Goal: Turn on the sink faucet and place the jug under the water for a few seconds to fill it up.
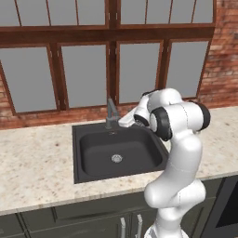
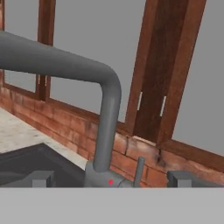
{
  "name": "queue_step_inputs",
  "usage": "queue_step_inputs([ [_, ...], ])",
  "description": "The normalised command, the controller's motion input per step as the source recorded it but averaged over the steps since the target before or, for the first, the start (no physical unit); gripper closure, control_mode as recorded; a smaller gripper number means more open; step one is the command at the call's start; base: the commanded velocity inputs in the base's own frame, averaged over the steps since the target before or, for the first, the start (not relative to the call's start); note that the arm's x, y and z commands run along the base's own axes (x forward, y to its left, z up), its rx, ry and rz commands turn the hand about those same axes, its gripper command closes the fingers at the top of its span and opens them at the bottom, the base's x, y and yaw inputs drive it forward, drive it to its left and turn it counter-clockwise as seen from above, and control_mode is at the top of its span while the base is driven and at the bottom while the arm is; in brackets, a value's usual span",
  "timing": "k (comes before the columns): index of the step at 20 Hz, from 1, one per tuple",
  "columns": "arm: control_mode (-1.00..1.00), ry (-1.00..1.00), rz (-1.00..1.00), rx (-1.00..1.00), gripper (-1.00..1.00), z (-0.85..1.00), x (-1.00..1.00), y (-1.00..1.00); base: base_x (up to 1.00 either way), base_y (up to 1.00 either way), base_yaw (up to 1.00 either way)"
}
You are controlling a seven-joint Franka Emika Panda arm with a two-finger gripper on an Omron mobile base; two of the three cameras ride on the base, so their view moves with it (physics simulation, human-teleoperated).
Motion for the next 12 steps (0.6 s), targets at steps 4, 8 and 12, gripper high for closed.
queue_step_inputs([
  [4,-1.00,0.00,0.00,0.00,-1.00,-0.10,0.39,0.06,0.00,0.00,0.00],
  [8,-1.00,-0.01,-0.01,0.00,-1.00,-0.02,0.38,0.02,0.00,0.00,0.00],
  [12,-1.00,-0.02,-0.03,0.00,-1.00,0.00,0.34,0.00,0.00,0.00,0.00],
])
